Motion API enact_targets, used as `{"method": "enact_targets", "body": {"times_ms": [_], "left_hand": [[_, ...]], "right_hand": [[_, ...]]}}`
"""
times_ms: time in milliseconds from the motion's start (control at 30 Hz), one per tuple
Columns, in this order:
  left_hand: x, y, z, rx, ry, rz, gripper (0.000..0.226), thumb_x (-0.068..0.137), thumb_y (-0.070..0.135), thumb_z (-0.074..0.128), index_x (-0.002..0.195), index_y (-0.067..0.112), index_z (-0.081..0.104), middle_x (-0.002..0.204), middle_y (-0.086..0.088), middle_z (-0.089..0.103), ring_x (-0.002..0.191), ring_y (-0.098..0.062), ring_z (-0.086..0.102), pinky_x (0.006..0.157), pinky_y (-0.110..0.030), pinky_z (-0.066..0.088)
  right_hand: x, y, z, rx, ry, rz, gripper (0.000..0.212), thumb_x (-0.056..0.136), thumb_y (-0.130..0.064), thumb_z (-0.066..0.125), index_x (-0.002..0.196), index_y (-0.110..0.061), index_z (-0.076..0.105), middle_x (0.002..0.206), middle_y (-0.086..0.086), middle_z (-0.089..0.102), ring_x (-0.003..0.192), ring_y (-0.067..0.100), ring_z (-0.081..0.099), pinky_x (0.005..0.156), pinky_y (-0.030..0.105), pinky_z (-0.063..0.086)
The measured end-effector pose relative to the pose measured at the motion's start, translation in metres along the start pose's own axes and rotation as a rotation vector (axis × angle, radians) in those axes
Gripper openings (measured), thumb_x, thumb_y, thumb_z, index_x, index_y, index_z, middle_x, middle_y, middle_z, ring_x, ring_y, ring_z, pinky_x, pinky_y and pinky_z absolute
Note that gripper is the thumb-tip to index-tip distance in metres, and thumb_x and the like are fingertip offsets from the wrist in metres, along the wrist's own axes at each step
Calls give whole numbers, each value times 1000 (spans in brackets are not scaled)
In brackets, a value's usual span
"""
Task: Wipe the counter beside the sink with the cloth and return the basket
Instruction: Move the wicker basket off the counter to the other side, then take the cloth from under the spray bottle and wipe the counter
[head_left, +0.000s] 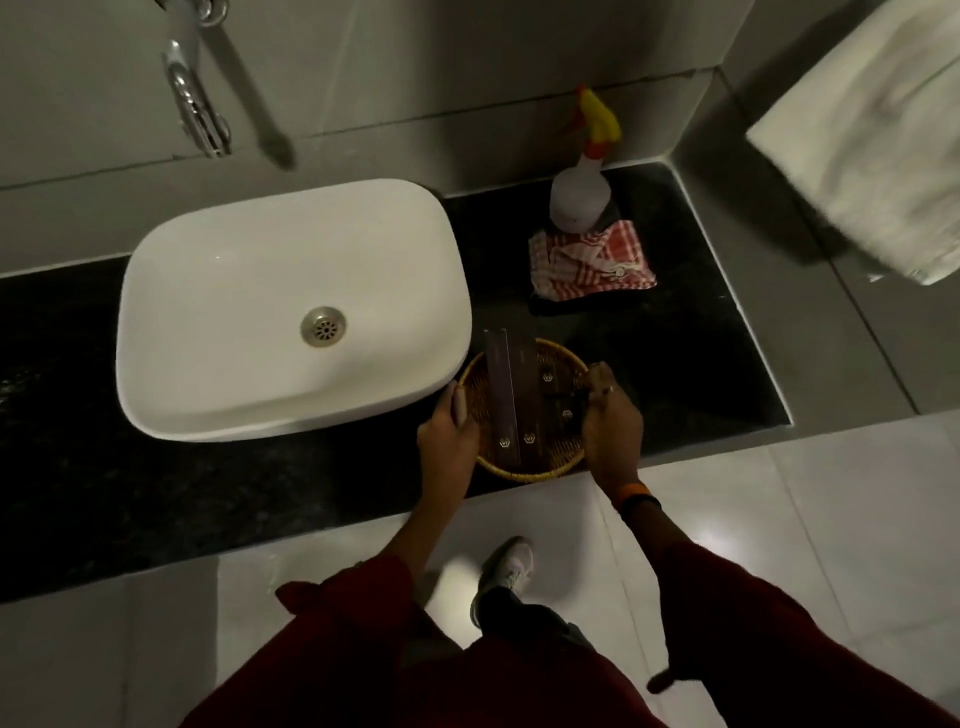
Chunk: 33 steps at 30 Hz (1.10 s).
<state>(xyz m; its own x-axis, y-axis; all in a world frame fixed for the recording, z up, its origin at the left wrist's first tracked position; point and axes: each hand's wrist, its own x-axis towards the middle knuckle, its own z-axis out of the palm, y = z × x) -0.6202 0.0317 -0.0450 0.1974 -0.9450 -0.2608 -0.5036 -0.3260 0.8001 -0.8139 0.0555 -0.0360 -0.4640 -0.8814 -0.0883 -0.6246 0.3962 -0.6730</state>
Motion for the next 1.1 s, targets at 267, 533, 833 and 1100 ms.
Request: {"method": "enact_targets", "body": {"times_ms": [267, 533, 833, 1100], "left_hand": [[-19, 26, 18, -147, 98, 12, 61, 87, 19, 74, 142, 7, 51, 141, -12, 58, 132, -21, 53, 107, -28, 44], [18, 116, 60, 16, 39, 368, 42, 93, 27, 60, 133, 15, 55, 133, -7, 57, 123, -17, 55, 104, -26, 46], [178, 154, 134, 325, -298, 198, 51, 96, 12, 58, 142, -4, 42, 143, -28, 44, 132, -41, 44, 109, -37, 39], [199, 167, 156, 609, -262, 176, 37, 95, 18, 53, 127, 0, 54, 130, -24, 59, 121, -43, 58, 101, -46, 47]], "right_hand": [[33, 14, -4, 182, -23, 88, 42, 104, -18, 52, 145, -9, 51, 140, 14, 61, 129, 30, 59, 113, 46, 48], [124, 11, -35, 117, 106, 46, 40, 101, -31, 56, 138, -14, 57, 143, 10, 57, 133, 26, 53, 112, 48, 46], [245, 3, -25, -369, -163, 92, 74, 96, -33, 64, 156, -10, 28, 158, 23, 30, 147, 43, 27, 114, 55, 37], [258, 1, -8, -426, -186, 116, 34, 99, -18, 53, 129, -4, 57, 139, 23, 57, 129, 41, 53, 109, 52, 44]]}}
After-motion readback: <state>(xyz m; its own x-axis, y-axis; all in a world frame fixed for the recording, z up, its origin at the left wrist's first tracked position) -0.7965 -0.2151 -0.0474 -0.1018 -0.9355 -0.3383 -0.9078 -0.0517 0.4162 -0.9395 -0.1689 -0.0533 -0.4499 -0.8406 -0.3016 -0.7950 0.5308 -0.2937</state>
